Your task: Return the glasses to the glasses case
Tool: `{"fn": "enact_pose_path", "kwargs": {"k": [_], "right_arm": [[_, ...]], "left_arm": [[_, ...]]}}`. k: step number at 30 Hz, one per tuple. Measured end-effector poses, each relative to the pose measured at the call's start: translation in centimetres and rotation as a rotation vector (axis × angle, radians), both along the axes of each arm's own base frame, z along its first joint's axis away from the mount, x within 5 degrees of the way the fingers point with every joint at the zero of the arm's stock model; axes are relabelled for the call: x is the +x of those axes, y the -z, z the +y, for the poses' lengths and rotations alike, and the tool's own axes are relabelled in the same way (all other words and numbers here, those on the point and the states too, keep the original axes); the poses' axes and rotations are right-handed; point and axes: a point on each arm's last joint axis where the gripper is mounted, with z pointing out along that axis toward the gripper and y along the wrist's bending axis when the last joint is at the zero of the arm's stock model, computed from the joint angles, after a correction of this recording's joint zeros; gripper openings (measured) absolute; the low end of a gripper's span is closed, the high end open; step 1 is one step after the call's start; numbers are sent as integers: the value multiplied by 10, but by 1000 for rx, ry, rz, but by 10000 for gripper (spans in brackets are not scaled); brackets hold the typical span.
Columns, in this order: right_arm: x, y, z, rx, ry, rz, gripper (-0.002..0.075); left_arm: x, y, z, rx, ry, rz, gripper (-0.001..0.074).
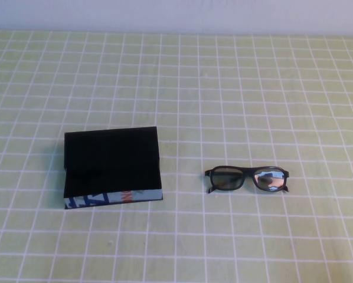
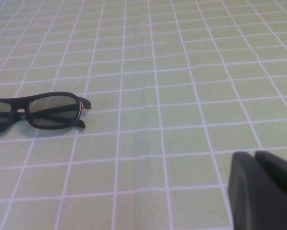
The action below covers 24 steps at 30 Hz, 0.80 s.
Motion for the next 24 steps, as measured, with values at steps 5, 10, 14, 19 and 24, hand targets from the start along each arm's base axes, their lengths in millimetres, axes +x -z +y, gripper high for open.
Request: {"fn": "enact_pose_path", "kwargs": {"k": [5, 10, 14, 19, 24], "right_arm": [[0, 0, 0, 0, 0, 0, -13], [0, 0, 0, 0, 0, 0, -13], [0, 0, 0, 0, 0, 0, -13], [0, 0, 0, 0, 0, 0, -13], [0, 0, 0, 0, 0, 0, -13]], "left_arm": [[0, 0, -1, 4, 28, 2, -4], [2, 0, -6, 7, 110, 2, -4], [2, 0, -6, 7, 117, 3, -4], [2, 0, -6, 3, 118, 3, -4], [2, 2, -14, -236, 141, -9, -4]]}}
